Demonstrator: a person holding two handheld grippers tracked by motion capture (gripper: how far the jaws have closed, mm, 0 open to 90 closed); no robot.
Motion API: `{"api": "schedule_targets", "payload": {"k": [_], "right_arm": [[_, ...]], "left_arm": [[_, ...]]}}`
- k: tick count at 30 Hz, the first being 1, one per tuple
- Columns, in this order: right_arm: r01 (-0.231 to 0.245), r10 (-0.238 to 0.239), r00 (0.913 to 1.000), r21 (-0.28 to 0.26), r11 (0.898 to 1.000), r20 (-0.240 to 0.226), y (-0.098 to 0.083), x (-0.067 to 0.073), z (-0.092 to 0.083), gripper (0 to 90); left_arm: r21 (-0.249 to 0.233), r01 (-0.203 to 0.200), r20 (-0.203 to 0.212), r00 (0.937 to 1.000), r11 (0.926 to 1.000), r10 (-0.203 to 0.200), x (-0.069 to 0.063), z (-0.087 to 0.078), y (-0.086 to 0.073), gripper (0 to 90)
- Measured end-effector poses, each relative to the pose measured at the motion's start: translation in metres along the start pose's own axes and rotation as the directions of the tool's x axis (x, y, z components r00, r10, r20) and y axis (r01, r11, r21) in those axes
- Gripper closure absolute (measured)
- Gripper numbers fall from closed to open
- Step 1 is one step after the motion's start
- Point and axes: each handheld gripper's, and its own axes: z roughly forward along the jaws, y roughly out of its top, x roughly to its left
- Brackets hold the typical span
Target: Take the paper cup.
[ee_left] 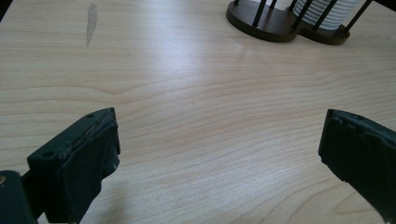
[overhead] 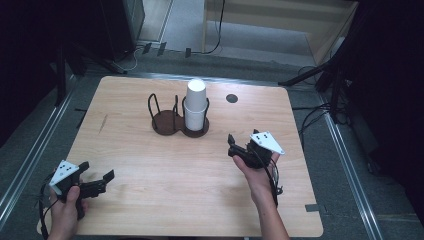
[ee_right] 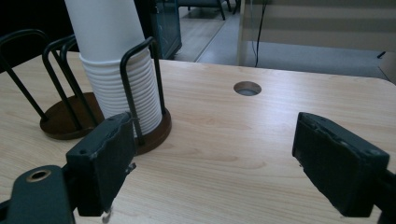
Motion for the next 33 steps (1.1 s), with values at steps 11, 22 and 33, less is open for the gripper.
{"api": "schedule_targets", "payload": {"k": [11, 22, 33], "right_arm": [[0.01, -0.01, 0.9992, 0.006, 1.0, -0.04, 0.012, 0.02, 0.014, 13.5], [0.022, -0.022, 0.9973, 0.007, 1.0, -0.07, 0.023, 0.04, 0.027, 13.2], [0.006, -0.006, 0.9957, -0.001, 1.0, -0.092, 0.039, 0.057, 0.045, 12.8]], "left_arm": [[0.003, -0.002, 0.001, 1.0, 1.0, 0.002, 0.0, 0.0, 0.0, 0.0], [0.005, -0.004, 0.004, 1.0, 1.0, 0.004, 0.0, 0.0, 0.0, 0.0], [0.005, -0.005, 0.007, 1.0, 1.0, 0.005, 0.0, 0.0, 0.0, 0.0]]}}
